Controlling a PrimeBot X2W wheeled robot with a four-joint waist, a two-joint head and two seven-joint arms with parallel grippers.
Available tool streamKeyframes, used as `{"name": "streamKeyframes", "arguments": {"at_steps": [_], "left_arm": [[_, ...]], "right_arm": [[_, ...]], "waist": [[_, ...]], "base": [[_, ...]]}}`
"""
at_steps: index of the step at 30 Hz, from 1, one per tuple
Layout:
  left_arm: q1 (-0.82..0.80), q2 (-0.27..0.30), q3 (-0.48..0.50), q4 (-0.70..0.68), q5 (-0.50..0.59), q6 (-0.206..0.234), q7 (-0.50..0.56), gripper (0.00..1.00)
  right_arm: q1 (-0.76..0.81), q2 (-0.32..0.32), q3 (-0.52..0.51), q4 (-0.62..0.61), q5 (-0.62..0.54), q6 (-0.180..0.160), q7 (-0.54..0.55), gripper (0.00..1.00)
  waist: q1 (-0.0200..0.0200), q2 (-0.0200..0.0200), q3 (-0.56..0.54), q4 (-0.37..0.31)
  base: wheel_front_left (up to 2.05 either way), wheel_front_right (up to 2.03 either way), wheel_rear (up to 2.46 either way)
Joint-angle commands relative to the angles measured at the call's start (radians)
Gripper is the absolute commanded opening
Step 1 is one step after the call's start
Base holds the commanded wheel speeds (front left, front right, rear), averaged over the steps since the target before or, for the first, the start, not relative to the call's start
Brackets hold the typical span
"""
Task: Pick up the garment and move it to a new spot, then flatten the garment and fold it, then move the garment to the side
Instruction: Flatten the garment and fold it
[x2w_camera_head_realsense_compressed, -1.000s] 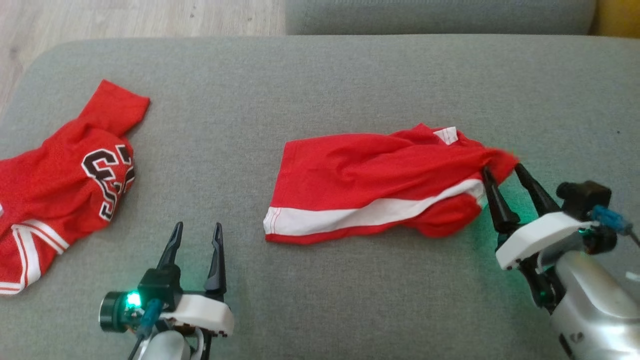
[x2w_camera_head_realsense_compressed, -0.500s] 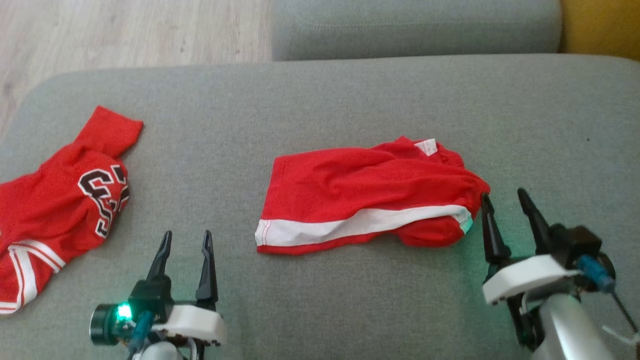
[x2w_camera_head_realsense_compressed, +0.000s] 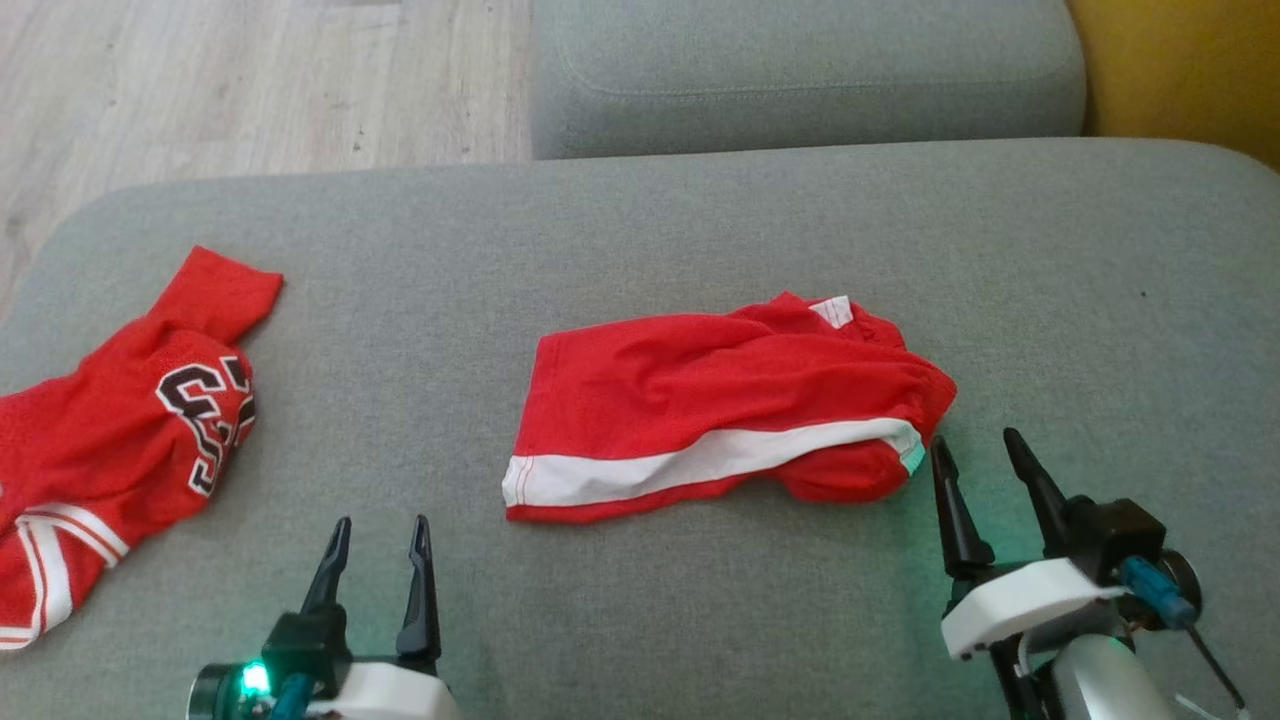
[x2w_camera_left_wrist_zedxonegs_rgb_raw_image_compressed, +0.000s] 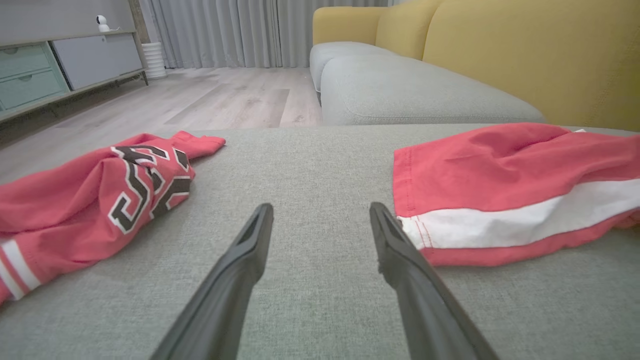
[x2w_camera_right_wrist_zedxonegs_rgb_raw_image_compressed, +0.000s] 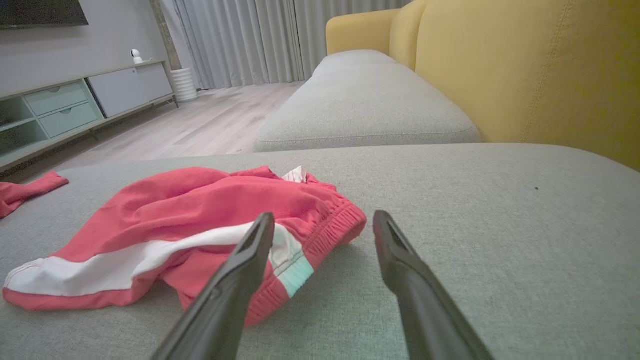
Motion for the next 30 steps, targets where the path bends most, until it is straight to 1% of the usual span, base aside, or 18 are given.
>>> {"name": "streamKeyframes", "arguments": {"at_steps": [1,4,6,11,18,25,30], "left_arm": [[-0.043,0.003,0.019,-0.021,-0.017,-0.004,-0.005,1.00],[-0.070,0.003,0.000,0.007,-0.063,-0.016,-0.005,1.00],[-0.085,0.003,-0.011,0.015,-0.074,-0.019,-0.005,1.00],[-0.194,0.003,-0.091,0.088,-0.156,-0.046,-0.005,1.00],[-0.282,0.003,-0.143,0.205,-0.202,-0.052,-0.005,1.00],[-0.294,0.003,-0.184,0.306,-0.227,-0.030,-0.005,1.00],[-0.308,0.003,-0.195,0.334,-0.234,-0.021,-0.005,1.00]], "right_arm": [[-0.035,0.001,0.031,-0.024,0.002,-0.001,-0.004,1.00],[-0.041,0.001,0.044,-0.023,0.009,-0.001,-0.004,1.00],[-0.046,0.002,0.048,-0.022,0.013,-0.001,-0.004,1.00],[-0.083,0.001,0.071,-0.022,0.023,-0.001,-0.004,1.00],[-0.113,-0.011,0.085,-0.018,0.030,-0.001,-0.004,1.00],[-0.114,-0.017,0.076,-0.014,0.032,-0.001,-0.004,1.00],[-0.119,-0.014,0.078,-0.013,0.032,-0.001,-0.004,1.00]], "waist": [[0.0001,-0.0001,0.007,-0.003],[0.0001,-0.0001,0.027,-0.013],[0.0001,-0.0001,0.038,-0.017],[0.0001,-0.0001,0.105,-0.048],[0.0001,-0.0001,0.161,-0.098],[0.0001,-0.0001,0.167,-0.118],[0.0001,-0.0001,0.166,-0.124]], "base": [[0.00,0.00,0.00],[0.00,0.00,0.00],[0.00,0.00,0.00],[0.00,0.00,0.00],[0.00,0.00,0.00],[0.00,0.00,0.00],[0.00,0.00,0.00]]}}
